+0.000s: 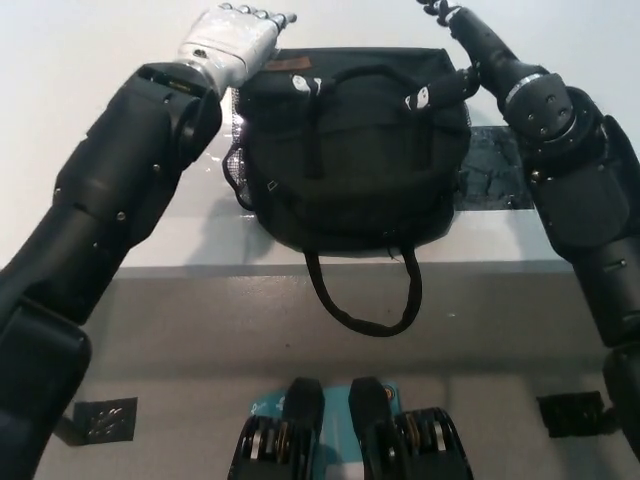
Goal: A soft travel bag is kept infront of the robot in the middle of the desk and the robot uses both its hands to press it to reduce its size
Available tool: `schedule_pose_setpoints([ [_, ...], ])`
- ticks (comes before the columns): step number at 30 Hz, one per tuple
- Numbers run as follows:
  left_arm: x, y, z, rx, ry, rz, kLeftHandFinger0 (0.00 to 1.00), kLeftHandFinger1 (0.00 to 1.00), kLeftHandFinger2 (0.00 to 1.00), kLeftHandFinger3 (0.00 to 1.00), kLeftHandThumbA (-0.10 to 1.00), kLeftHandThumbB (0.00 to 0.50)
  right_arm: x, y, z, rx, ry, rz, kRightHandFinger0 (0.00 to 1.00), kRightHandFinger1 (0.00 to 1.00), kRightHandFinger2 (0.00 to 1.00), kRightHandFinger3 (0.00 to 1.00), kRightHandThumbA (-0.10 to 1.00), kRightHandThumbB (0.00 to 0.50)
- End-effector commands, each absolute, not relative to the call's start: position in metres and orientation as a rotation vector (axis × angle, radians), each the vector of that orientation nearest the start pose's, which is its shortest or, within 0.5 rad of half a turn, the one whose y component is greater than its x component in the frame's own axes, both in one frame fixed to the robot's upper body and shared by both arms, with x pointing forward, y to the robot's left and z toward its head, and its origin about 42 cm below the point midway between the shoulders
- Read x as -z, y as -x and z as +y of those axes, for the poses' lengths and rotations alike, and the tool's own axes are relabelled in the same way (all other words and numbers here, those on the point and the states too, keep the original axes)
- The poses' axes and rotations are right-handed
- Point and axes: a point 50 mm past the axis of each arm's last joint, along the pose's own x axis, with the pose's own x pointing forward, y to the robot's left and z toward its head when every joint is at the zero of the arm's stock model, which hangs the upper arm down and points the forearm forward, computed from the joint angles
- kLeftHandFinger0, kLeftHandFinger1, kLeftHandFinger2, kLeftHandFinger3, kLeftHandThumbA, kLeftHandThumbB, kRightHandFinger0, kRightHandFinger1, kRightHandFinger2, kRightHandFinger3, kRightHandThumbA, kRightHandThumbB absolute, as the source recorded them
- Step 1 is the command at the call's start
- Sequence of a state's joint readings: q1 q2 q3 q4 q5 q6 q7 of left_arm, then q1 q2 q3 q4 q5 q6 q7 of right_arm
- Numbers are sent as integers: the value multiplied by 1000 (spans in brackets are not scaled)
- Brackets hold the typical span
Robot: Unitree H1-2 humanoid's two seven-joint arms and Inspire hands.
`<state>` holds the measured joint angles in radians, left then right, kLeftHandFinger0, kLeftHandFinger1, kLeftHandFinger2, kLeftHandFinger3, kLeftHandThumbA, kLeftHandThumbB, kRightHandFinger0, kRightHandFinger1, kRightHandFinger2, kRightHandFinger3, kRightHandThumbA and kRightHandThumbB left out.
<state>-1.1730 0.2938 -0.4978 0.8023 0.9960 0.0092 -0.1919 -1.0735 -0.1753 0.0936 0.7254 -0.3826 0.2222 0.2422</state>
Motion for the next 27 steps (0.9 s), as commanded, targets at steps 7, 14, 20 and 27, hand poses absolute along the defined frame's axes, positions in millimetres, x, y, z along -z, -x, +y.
schedule_pose_setpoints([
  [7, -402, -572, 120, 132, -1719, -400, 1000, 1000, 1000, 1000, 1000, 331, -377, -574, -144, -276, 554, -148, 1000, 1000, 1000, 1000, 1000, 279],
  [14, -364, -574, 121, 172, -1696, -295, 1000, 1000, 1000, 1000, 1000, 322, -346, -577, -138, -312, 567, -89, 1000, 1000, 1000, 1000, 1000, 310],
  [20, -304, -566, 136, 209, -1620, -233, 1000, 1000, 1000, 1000, 1000, 319, -321, -574, -138, -286, 669, -39, 1000, 1000, 1000, 1000, 1000, 345],
  [27, -254, -554, 153, 236, -1590, -152, 1000, 1000, 1000, 1000, 1000, 316, -266, -565, -125, -371, 926, 26, 1000, 1000, 1000, 1000, 1000, 315],
])
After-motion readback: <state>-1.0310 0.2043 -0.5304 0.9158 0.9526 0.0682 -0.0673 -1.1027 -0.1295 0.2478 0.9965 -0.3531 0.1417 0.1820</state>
